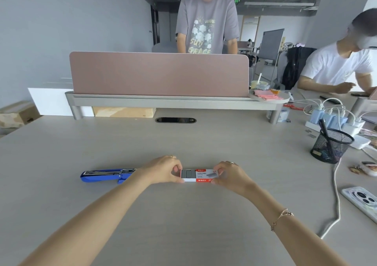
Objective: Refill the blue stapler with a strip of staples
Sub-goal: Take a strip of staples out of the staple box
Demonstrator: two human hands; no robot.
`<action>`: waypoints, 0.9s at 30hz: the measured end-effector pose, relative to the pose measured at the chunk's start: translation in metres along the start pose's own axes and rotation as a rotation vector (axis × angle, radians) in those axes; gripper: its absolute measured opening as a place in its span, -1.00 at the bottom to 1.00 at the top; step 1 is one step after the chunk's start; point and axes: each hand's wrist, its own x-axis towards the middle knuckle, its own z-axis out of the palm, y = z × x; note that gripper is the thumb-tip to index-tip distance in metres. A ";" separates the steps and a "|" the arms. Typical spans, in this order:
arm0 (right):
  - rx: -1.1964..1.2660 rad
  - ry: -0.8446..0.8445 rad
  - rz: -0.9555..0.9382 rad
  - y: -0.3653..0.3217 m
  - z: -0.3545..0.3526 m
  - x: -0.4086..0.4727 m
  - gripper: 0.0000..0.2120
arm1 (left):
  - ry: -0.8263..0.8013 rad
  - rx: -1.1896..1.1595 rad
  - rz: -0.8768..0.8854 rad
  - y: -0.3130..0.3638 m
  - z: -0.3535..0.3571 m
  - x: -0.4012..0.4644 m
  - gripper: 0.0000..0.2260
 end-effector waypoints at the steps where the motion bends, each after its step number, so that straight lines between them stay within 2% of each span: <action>1: 0.001 0.007 -0.004 0.000 0.000 0.000 -0.71 | 0.000 -0.001 -0.001 0.000 0.000 0.000 -0.60; 5: 0.009 0.015 -0.009 0.002 0.002 -0.001 -0.69 | 0.015 -0.071 0.037 -0.002 -0.002 -0.001 -0.66; 9: 0.014 0.011 0.001 0.001 0.002 -0.001 -0.70 | -0.012 -0.005 0.061 0.000 -0.001 0.000 -0.77; 27: 0.007 0.015 -0.018 -0.003 0.001 -0.003 -0.69 | 0.005 0.020 0.051 0.008 -0.008 0.004 -0.74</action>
